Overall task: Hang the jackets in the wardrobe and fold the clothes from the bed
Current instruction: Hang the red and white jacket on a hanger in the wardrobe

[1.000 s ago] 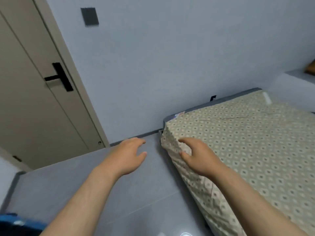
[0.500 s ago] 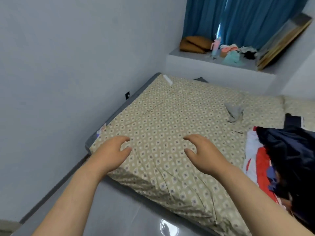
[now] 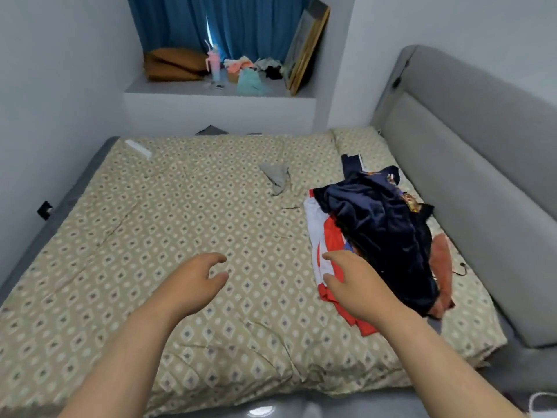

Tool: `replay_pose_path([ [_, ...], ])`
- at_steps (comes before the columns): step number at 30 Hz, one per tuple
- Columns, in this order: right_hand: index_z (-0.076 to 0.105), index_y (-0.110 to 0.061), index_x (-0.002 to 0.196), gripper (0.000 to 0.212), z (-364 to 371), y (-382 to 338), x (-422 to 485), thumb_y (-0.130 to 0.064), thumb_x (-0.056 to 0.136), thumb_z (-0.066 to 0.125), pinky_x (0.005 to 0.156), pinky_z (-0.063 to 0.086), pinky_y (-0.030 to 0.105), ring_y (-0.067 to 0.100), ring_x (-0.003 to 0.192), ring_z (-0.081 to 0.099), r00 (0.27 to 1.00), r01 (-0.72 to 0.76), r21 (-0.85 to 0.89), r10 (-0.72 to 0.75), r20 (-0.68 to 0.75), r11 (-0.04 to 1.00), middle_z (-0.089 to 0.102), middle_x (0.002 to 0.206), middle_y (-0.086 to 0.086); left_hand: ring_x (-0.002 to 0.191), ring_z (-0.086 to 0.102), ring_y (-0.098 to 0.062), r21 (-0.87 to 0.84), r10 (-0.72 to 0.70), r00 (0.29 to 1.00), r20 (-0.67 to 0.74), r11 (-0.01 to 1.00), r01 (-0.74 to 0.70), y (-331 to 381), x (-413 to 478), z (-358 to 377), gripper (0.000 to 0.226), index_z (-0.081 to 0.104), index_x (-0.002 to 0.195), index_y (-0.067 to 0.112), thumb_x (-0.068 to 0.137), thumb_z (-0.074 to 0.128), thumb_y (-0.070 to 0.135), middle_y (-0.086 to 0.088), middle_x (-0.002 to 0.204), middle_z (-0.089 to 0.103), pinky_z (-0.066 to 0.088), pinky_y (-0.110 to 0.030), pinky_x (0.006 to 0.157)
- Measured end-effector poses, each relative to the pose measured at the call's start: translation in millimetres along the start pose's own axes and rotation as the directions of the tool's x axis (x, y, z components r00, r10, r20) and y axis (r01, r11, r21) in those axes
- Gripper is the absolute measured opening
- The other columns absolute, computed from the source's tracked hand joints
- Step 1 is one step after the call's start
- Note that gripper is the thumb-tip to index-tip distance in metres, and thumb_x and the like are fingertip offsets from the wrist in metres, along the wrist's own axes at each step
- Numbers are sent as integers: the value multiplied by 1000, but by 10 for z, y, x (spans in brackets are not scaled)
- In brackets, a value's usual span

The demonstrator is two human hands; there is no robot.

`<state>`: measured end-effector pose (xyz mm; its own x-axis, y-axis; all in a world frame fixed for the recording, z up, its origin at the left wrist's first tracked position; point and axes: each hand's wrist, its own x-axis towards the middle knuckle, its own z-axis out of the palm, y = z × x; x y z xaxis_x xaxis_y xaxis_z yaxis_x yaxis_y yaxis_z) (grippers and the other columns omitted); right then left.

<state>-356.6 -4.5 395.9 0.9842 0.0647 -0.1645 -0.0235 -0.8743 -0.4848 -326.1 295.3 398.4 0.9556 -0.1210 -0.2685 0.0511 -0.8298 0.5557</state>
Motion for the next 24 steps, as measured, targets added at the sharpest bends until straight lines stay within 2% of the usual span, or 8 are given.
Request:
replay_pose_path([
  [2, 48, -18, 145, 48, -116, 276, 157, -27, 98, 56, 113, 33, 30, 17, 137, 41, 1000, -23, 24, 23, -16, 999, 47, 147, -3, 133, 47, -15, -7, 6, 1000, 25, 1000, -6, 248, 241, 124, 44, 48, 143, 25, 100, 52, 35, 6, 151, 44, 38, -28, 103],
  [6, 48, -15, 145, 48, -375, 758, 458, -23, 98, 56, 110, 29, 23, 17, 137, 41, 999, -47, 40, 47, -17, 998, 47, 147, -2, 125, 54, -17, -34, 9, 999, 51, 999, -7, 697, 657, 291, 41, 52, 139, 27, 99, 53, 34, 7, 147, 48, 41, -26, 94],
  [8, 49, -16, 144, 47, -487, 944, 615, -24, 98, 55, 108, 33, 26, 18, 134, 44, 998, -64, 47, 64, -10, 997, 49, 145, -1, 112, 57, -10, -69, 12, 999, 37, 998, -9, 867, 851, 340, 39, 54, 137, 27, 99, 54, 34, 8, 145, 50, 39, -25, 91],
  [10, 51, -16, 141, 45, -563, 1080, 743, -24, 97, 56, 98, 36, 25, 19, 123, 50, 997, -74, 56, 75, -11, 996, 54, 134, 1, 97, 52, 3, -93, 19, 999, 29, 996, -17, 997, 1009, 383, 38, 54, 137, 27, 99, 55, 33, 8, 145, 49, 37, -24, 91],
  [11, 52, -16, 140, 44, -597, 1153, 810, -23, 97, 57, 93, 36, 24, 20, 118, 52, 997, -77, 68, 78, -12, 995, 55, 129, 2, 95, 50, 3, -97, 20, 999, 32, 995, -17, 1059, 1104, 414, 38, 54, 137, 28, 99, 55, 33, 8, 145, 49, 37, -24, 91],
  [16, 57, -16, 133, 36, -686, 1388, 1004, -19, 97, 55, 94, 35, 23, 21, 121, 52, 996, -78, 123, 83, -34, 989, 55, 129, 1, 123, 51, -11, -79, 29, 997, 70, 997, -24, 1266, 1425, 509, 39, 54, 137, 27, 98, 56, 34, 7, 147, 49, 36, -23, 93],
  [21, 51, -14, 142, 42, -760, 1640, 1190, -15, 100, 52, 108, 32, 25, 19, 133, 44, 993, -106, 141, 113, -45, 984, 49, 145, 1, 127, 50, -12, -63, 60, 993, 104, 997, -53, 1434, 1811, 613, 39, 55, 137, 27, 98, 56, 33, 6, 146, 50, 37, -24, 93],
  [24, 50, -13, 143, 43, -739, 1770, 1341, -14, 100, 51, 111, 33, 27, 21, 135, 44, 987, -153, 155, 158, -21, 976, 48, 146, 3, 118, 54, -12, -61, 68, 990, 125, 996, -61, 1450, 2090, 695, 38, 56, 136, 27, 98, 56, 33, 5, 146, 50, 43, -21, 79],
])
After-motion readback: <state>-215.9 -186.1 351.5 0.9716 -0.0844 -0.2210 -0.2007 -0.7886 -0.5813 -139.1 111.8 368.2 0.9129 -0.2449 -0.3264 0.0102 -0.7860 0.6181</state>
